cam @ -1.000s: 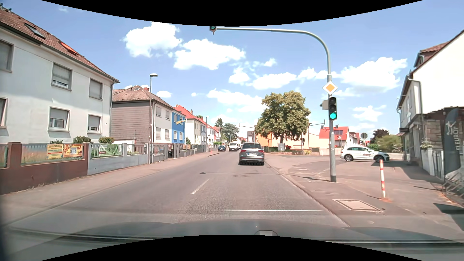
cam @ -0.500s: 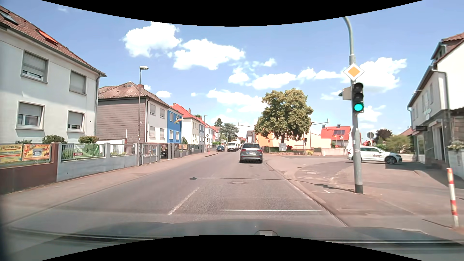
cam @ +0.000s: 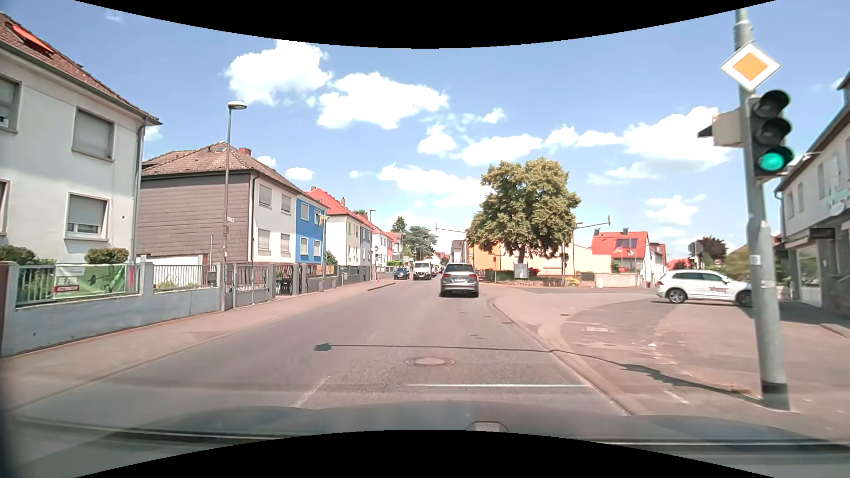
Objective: Follow the waypoints while adhering to traffic rules and regulations
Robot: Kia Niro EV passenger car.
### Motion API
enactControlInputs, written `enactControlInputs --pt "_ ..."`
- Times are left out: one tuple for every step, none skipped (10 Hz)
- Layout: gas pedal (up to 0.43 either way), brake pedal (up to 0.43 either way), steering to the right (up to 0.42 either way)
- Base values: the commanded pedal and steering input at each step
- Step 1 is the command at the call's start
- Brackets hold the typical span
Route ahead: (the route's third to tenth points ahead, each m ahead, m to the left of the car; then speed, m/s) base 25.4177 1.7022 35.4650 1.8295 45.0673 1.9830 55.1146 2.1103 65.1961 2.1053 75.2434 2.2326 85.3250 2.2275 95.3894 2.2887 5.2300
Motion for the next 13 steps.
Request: enactControlInputs --pt "0.319 0.000 -0.003" --pt "0.319 0.000 -0.003" --pt "0.319 0.000 -0.003" --pt "0.319 0.000 -0.003" --pt "0.319 0.000 -0.003" --pt "0.319 0.000 -0.003" --pt "0.319 0.000 -0.004" --pt "0.319 0.000 -0.007" --pt "0.319 0.000 -0.007" --pt "0.319 0.000 -0.007" --pt "0.319 0.000 -0.007" --pt "0.319 0.000 -0.006" --pt "0.319 0.000 -0.006"
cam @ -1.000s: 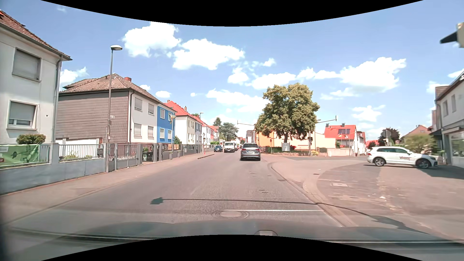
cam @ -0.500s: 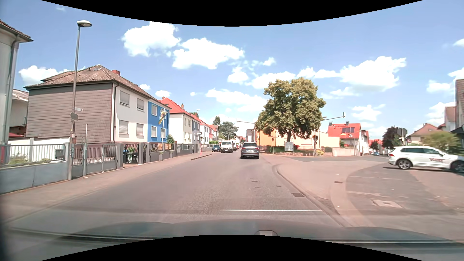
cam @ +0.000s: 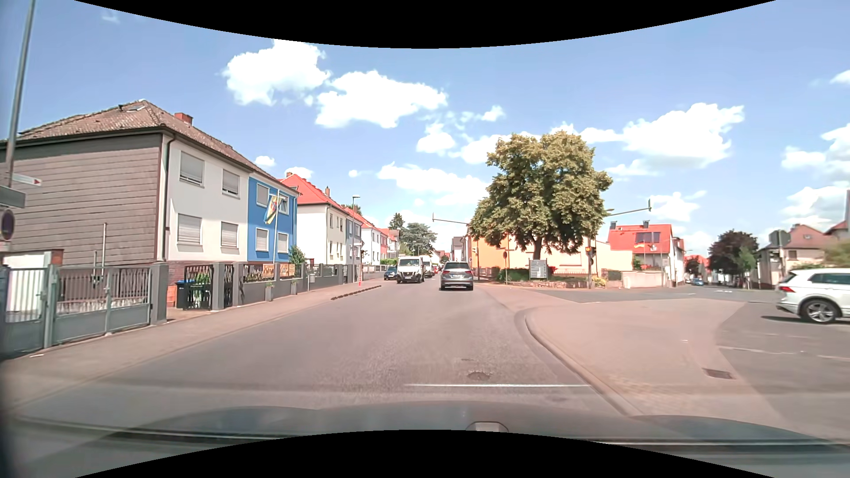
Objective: Follow the waypoints while adhering to traffic rules and regulations
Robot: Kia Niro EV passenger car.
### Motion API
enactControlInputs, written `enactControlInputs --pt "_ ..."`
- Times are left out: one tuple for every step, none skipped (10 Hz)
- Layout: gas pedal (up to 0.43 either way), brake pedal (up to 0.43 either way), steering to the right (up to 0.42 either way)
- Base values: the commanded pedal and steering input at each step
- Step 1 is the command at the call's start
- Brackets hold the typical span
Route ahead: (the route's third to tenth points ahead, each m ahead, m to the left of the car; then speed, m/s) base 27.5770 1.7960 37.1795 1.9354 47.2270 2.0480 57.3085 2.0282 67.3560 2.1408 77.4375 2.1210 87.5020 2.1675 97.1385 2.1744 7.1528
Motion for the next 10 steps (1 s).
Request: enactControlInputs --pt "0.319 0.000 -0.006" --pt "0.319 0.000 -0.006" --pt "0.319 0.000 -0.006" --pt "0.319 0.000 -0.006" --pt "0.319 0.000 -0.005" --pt "0.319 0.000 -0.005" --pt "0.319 0.000 -0.005" --pt "0.299 0.000 -0.004" --pt "0.287 0.000 -0.003" --pt "0.287 0.000 -0.002"
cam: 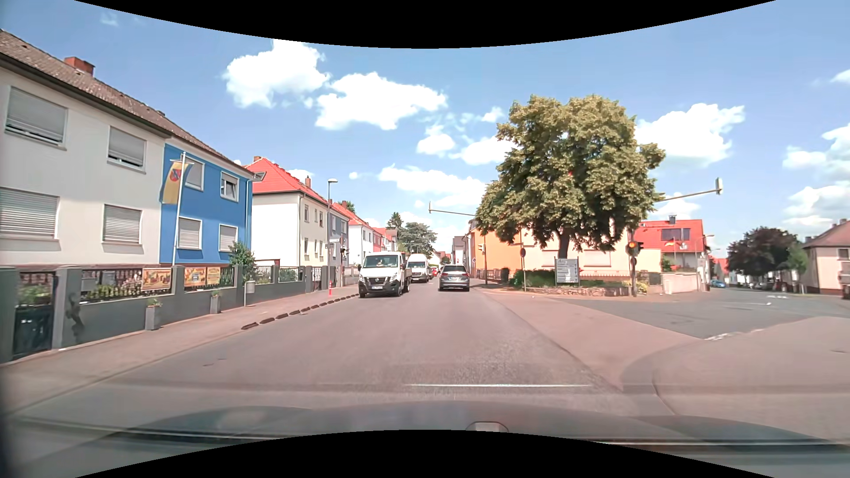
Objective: Follow the waypoints while adhering to traffic rules and regulations
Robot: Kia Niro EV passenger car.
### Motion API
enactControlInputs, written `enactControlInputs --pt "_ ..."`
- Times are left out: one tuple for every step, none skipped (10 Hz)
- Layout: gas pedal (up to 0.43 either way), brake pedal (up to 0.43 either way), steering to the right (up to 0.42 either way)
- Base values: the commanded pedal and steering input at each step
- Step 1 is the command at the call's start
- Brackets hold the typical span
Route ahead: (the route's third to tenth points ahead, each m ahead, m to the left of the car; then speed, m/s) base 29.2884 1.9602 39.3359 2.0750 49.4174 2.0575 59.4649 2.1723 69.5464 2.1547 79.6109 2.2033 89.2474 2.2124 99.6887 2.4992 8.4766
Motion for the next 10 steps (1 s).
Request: enactControlInputs --pt "0.280 0.000 -0.002" --pt "0.280 0.000 -0.002" --pt "0.280 0.000 -0.002" --pt "0.268 0.000 -0.002" --pt "0.268 0.000 -0.003" --pt "0.268 0.000 -0.003" --pt "0.268 0.000 -0.003" --pt "0.268 0.000 -0.004" --pt "0.268 0.000 -0.004" --pt "0.260 0.000 -0.005"
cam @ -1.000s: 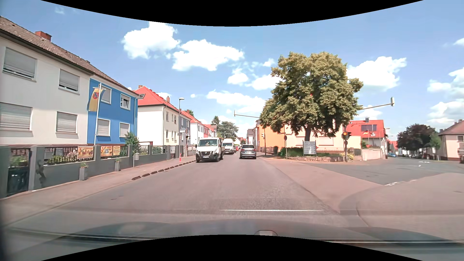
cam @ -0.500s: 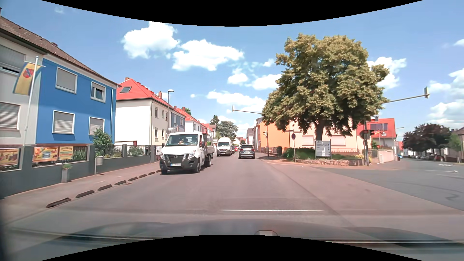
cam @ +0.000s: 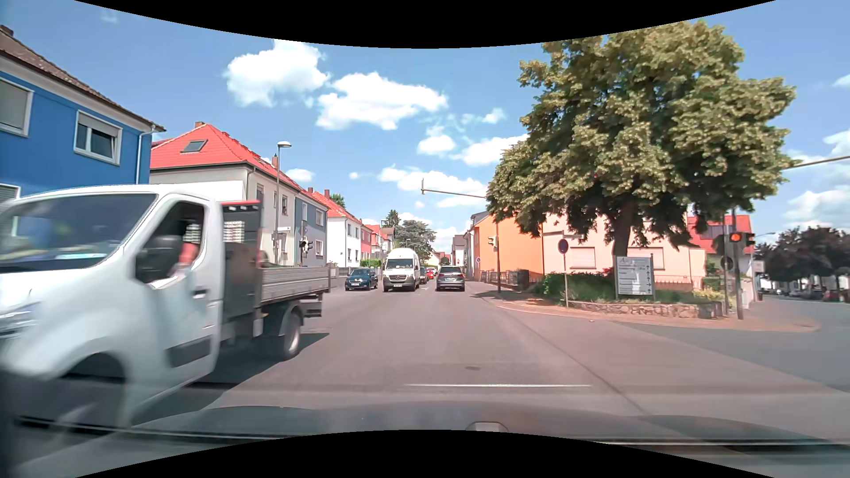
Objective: Follow the waypoints while adhering to traffic rules and regulations
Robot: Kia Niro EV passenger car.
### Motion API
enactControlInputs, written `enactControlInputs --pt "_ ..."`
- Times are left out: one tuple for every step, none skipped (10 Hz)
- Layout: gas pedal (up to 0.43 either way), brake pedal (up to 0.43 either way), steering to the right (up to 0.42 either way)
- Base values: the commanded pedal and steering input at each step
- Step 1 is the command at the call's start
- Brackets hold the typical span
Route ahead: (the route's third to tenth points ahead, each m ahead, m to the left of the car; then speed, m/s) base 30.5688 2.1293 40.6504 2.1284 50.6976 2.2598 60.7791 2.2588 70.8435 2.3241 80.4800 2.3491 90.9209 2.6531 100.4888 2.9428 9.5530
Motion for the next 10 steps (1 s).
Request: enactControlInputs --pt "0.260 0.000 -0.005" --pt "0.248 0.000 -0.005" --pt "0.228 0.000 -0.005" --pt "0.189 0.000 -0.005" --pt "0.169 0.000 -0.005" --pt "0.138 0.000 -0.005" --pt "0.118 0.000 -0.005" --pt "0.098 0.000 -0.005" --pt "0.067 0.000 -0.005" --pt "0.039 0.000 -0.004"
